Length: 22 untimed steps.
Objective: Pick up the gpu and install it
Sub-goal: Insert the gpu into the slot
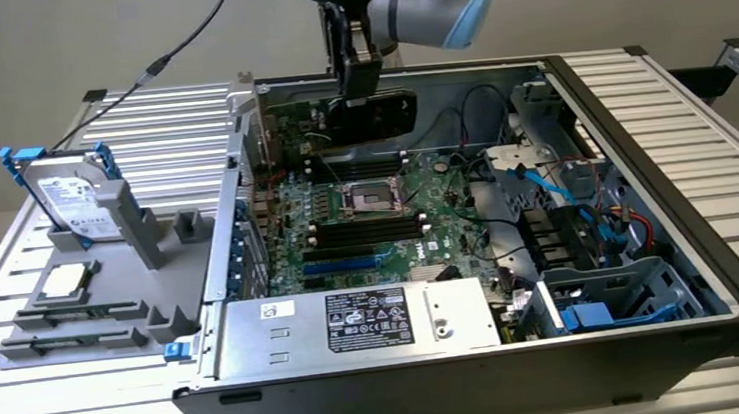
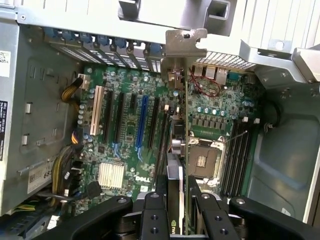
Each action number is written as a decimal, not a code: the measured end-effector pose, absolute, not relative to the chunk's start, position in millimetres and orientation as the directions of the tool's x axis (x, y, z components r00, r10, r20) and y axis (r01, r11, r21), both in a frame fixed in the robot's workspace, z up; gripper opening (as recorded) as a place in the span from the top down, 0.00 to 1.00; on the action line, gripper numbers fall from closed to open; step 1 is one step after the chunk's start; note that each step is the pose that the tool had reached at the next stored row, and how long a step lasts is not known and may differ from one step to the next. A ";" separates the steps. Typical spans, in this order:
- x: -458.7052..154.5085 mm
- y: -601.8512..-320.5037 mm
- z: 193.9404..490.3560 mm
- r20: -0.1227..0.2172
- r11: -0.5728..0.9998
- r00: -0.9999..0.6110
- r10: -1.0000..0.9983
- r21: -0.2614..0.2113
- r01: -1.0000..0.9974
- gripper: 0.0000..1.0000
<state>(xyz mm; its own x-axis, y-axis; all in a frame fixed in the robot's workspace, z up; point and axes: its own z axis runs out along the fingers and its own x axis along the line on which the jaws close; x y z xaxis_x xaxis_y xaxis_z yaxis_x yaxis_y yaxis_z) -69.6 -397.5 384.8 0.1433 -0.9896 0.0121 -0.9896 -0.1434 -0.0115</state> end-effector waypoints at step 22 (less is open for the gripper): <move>-71.3 -419.0 375.2 0.008 -0.063 0.063 -0.998 -0.013 -0.998 0.73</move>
<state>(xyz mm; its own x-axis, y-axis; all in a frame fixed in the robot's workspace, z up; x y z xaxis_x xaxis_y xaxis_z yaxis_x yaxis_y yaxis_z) -71.3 -419.0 375.2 0.0631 -0.9980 0.0085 -0.9979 -0.0632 -0.0129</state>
